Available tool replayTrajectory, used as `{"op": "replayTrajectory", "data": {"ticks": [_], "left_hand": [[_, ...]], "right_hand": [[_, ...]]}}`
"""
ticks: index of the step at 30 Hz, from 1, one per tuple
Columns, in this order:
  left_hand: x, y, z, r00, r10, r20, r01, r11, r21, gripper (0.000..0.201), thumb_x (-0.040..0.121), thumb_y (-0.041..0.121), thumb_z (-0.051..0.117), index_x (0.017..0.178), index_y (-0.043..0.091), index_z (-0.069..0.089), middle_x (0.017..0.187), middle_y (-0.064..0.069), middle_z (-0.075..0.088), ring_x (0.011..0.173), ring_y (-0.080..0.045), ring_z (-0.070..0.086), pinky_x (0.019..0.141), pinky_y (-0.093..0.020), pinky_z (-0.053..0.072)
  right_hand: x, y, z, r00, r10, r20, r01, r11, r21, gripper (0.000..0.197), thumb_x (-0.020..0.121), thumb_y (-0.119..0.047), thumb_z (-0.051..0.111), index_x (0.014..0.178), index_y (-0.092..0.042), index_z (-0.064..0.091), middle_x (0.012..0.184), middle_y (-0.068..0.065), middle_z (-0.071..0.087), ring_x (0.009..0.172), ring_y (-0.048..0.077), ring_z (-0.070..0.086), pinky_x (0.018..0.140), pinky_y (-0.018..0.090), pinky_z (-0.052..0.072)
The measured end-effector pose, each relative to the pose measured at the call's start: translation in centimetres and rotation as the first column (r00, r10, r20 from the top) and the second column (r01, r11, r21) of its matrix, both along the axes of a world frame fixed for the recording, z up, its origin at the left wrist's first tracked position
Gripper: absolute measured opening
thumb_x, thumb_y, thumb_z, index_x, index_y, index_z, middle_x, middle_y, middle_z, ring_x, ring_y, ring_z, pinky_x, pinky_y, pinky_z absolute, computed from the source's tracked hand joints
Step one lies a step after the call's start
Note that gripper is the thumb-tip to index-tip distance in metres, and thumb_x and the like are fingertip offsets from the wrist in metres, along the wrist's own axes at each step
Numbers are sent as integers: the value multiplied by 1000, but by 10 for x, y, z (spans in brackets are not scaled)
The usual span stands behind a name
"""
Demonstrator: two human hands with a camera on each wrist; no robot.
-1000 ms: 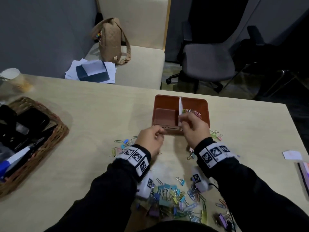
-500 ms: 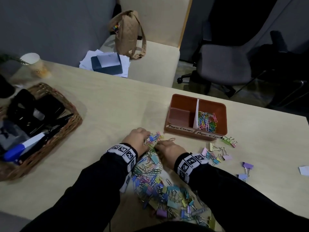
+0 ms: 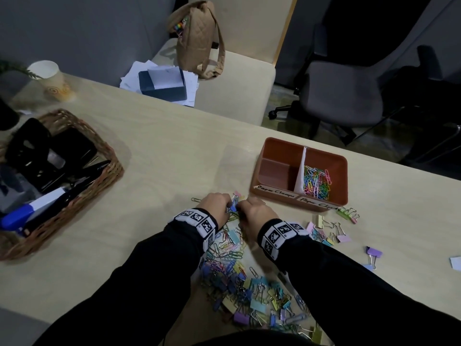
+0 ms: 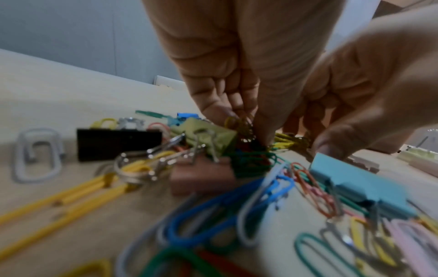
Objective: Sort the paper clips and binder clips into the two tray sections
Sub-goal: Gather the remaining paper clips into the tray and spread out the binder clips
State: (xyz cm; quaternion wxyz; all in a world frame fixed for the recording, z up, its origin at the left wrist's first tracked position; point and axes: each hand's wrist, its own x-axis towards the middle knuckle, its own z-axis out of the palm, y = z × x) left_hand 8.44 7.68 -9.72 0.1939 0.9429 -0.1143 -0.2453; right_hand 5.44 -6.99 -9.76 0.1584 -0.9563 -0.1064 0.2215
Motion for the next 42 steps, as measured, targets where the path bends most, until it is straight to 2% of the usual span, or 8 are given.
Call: {"op": "replayTrajectory", "data": {"ticks": [9,13,16,20,29,33,37,42], "left_hand": [[-10,9,-7,998,60,6,-60,998,-36,21,92,9,56,109,16,65,111,-10,57,104,-29,57,86,-33,44],[-15,13,-5,987,161,-2,-159,974,-164,31,90,4,54,117,14,63,106,-10,63,99,-27,60,87,-34,47],[-19,15,-2,972,225,-67,-234,941,-244,40,80,-1,67,117,13,61,103,-7,62,94,-24,61,85,-31,49],[-25,17,-4,990,129,-58,-135,985,-112,46,74,12,77,115,17,58,111,-6,54,99,-24,55,90,-34,46],[-32,15,-3,995,104,-12,-104,989,-102,27,84,3,55,105,18,62,96,-5,67,91,-26,63,81,-34,51],[-34,18,-2,993,121,16,-118,984,-136,24,92,9,50,108,19,65,102,-4,68,93,-25,63,83,-34,51],[-35,23,3,988,150,28,-143,976,-163,26,96,10,45,106,20,67,109,-6,58,99,-25,59,86,-30,46],[-37,30,15,957,284,-56,-289,933,-212,25,92,3,44,87,16,65,105,-6,60,93,-23,61,86,-29,46]], "right_hand": [[-12,-1,0,995,-83,54,84,996,-23,21,86,-13,57,107,-14,57,106,6,56,105,27,53,80,31,45],[-16,1,1,992,-90,87,87,996,34,33,87,-24,59,118,-15,54,116,5,52,110,25,49,87,33,44],[-13,6,-2,996,-65,57,66,998,-11,42,84,-30,65,121,-14,54,120,6,50,115,25,45,93,33,42],[-9,13,-4,998,-18,54,20,999,-51,27,89,-19,58,115,-11,60,114,8,53,112,27,49,89,31,43],[-22,10,0,1000,-19,-19,16,989,-147,42,78,-13,68,117,-10,52,116,7,52,112,25,49,93,33,45],[-27,3,8,990,-132,-43,128,989,-77,25,83,-12,62,107,-17,53,108,4,60,102,25,56,85,32,47],[-31,-6,14,918,-382,-103,393,910,130,14,88,-10,52,94,-23,56,87,-2,66,81,21,61,73,27,49],[-29,-10,9,770,-555,-315,638,679,362,31,89,2,45,79,-24,61,90,0,71,79,22,67,74,36,58]]}}
